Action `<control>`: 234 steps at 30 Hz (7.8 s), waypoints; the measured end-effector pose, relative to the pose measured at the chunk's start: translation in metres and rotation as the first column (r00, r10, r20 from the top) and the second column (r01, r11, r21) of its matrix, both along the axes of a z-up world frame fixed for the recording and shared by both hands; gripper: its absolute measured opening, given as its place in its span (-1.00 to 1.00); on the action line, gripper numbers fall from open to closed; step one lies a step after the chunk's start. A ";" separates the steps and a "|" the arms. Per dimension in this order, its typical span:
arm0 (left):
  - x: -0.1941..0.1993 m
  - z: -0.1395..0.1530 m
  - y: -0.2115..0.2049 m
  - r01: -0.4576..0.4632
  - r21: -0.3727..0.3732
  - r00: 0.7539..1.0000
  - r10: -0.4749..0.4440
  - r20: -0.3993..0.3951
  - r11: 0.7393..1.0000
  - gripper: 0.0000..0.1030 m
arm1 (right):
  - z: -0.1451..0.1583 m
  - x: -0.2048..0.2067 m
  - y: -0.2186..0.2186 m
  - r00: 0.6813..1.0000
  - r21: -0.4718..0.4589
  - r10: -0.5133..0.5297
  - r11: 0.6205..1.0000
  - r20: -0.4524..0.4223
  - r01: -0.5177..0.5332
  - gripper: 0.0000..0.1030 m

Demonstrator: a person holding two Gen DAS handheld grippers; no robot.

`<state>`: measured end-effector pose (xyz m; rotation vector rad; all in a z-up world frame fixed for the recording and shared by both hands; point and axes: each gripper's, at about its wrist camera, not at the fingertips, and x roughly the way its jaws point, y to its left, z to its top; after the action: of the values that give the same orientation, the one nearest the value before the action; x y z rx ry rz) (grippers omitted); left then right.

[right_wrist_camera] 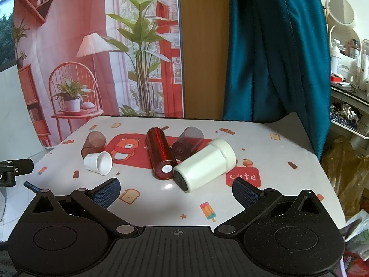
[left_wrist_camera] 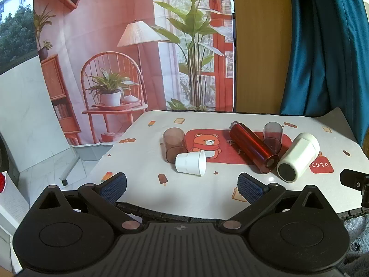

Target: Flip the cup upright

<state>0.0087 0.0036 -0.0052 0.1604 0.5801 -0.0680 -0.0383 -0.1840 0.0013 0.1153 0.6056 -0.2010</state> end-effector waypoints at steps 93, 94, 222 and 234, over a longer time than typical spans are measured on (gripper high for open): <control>0.098 -0.036 -0.024 0.003 -0.015 1.000 -0.003 -0.011 1.000 1.00 | -0.050 0.100 -0.070 0.993 0.033 -0.093 0.995 -0.077 0.096 0.99; 0.101 -0.040 -0.024 0.008 -0.031 0.999 -0.009 -0.031 0.999 1.00 | -0.056 0.106 -0.073 0.991 0.034 -0.100 0.994 -0.094 0.103 1.00; 0.143 -0.128 0.003 -0.092 -0.213 0.942 0.016 -0.334 0.973 1.00 | -0.120 0.167 -0.042 0.913 0.397 0.289 0.904 -0.287 -0.162 0.21; 0.159 -0.128 0.007 -0.056 -0.370 0.912 -0.103 -0.397 0.927 0.96 | -0.115 0.180 -0.017 0.869 0.430 0.404 0.864 -0.285 -0.261 0.19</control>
<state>0.1673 0.0102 -0.1334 -0.2285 0.9751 -0.2396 0.1413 -0.2007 -0.1136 0.3483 1.0260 0.2519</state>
